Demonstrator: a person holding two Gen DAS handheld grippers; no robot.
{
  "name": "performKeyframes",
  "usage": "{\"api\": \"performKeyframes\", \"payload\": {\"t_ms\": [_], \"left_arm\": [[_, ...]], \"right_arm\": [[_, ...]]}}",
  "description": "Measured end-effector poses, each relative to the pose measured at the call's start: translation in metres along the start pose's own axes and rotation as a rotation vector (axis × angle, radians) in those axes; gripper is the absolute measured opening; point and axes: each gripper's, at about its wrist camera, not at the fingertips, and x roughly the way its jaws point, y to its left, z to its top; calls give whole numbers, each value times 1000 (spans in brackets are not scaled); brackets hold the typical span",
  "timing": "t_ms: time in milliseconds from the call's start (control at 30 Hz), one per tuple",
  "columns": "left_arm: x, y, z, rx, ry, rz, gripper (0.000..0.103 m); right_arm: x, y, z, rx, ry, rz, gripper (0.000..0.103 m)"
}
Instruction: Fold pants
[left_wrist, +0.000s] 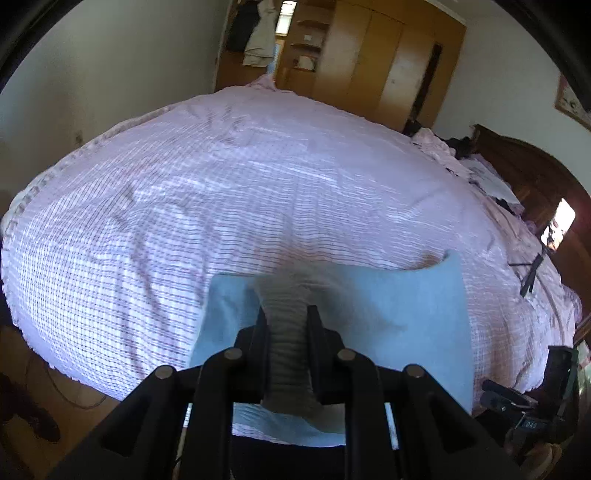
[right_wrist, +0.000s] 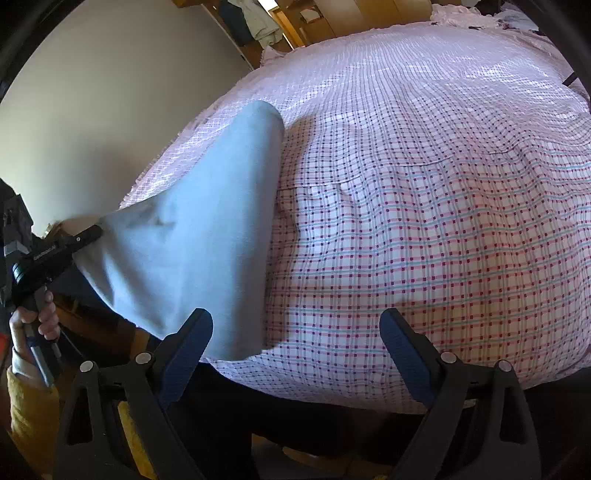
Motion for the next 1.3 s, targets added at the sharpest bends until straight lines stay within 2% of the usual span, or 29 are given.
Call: {"api": "performKeyframes", "payload": {"t_ms": [100,200,300,400,567,767,833,967,1033,1133,1200,1300], "left_arm": [[8,13,0,-36,31,-24,18],[26,18,-12,-36,118,-69,19],[42,20,-28,-46,165,-30,20],[51,27,-43,-93,182,-19,29],[52,38,-54,-182,177,-44,34],[48,37,-58,-200,170,-22,34],[44,36,-61,-216,164,-15,34],[27,34,-69,-207,149,12,34],[16,34,-70,-213,131,31,34],[-4,33,-74,-233,93,44,40],[-16,36,-78,-244,64,35,43],[-20,38,-76,-256,70,-7,43]], "right_arm": [[5,-1,0,2,13,-1,88],[9,-1,0,-2,21,-4,88],[10,-1,1,-9,18,-9,88],[13,0,2,-14,21,-19,88],[16,12,22,-62,-20,-48,85],[19,41,46,-153,-59,-41,85],[27,45,48,-194,-37,-68,85],[54,39,48,-260,48,-211,83],[62,29,49,-242,86,-206,83],[57,25,51,-251,99,-191,83],[52,28,56,-280,116,-202,83],[44,46,70,-356,138,-261,82]]}}
